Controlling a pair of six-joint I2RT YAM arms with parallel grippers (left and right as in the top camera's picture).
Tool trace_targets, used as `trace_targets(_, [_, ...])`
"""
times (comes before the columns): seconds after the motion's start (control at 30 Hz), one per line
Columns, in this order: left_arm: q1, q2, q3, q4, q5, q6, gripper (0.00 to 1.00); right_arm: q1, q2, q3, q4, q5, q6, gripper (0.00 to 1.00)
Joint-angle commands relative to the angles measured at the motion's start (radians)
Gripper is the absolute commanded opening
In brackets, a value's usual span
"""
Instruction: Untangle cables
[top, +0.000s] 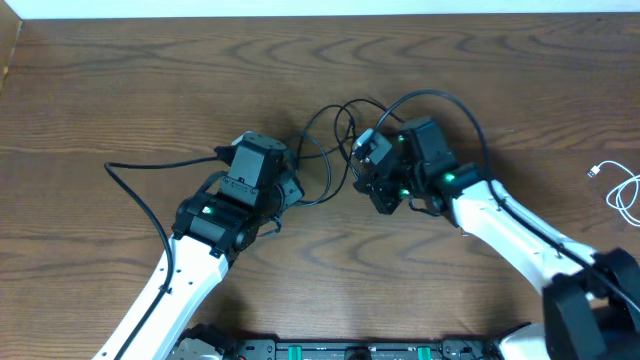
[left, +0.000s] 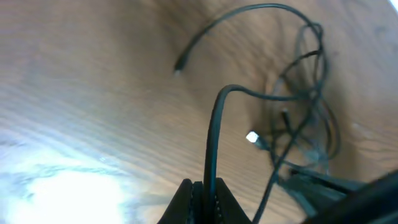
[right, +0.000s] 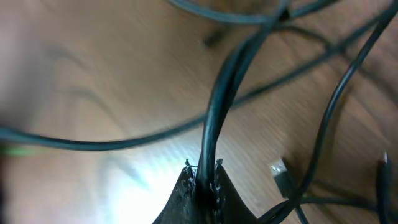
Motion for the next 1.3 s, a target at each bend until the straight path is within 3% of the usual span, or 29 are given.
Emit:
trace_targets(0.0, [0.003,-0.002,0.000,-0.022,-0.075,0.017,0.08,-0.051,-0.121,0.040,0.006,-0.224,0.019,0.01])
trace_targets(0.37, [0.003,0.072,-0.004,-0.033,-0.139,0.017,0.08,-0.192,-0.372,0.040,0.005,-0.240,0.048,0.01])
trace_targets(0.5, [0.010,0.102,-0.004,-0.107,-0.230,0.016,0.08,-0.238,-0.420,0.040,0.004,-0.234,0.054,0.01])
trace_targets(0.67, [0.063,0.108,-0.004,-0.243,-0.351,-0.025,0.08,-0.320,-0.452,0.040,-0.003,-0.047,0.137,0.01])
trace_targets(0.87, [0.190,0.108,-0.004,-0.357,-0.392,-0.121,0.08,-0.411,-0.455,0.040,-0.029,0.222,0.295,0.01])
trace_targets(1.27, [0.560,0.108,-0.004,-0.430,-0.390,-0.121,0.08,-0.517,-0.454,0.040,-0.110,0.469,0.447,0.01])
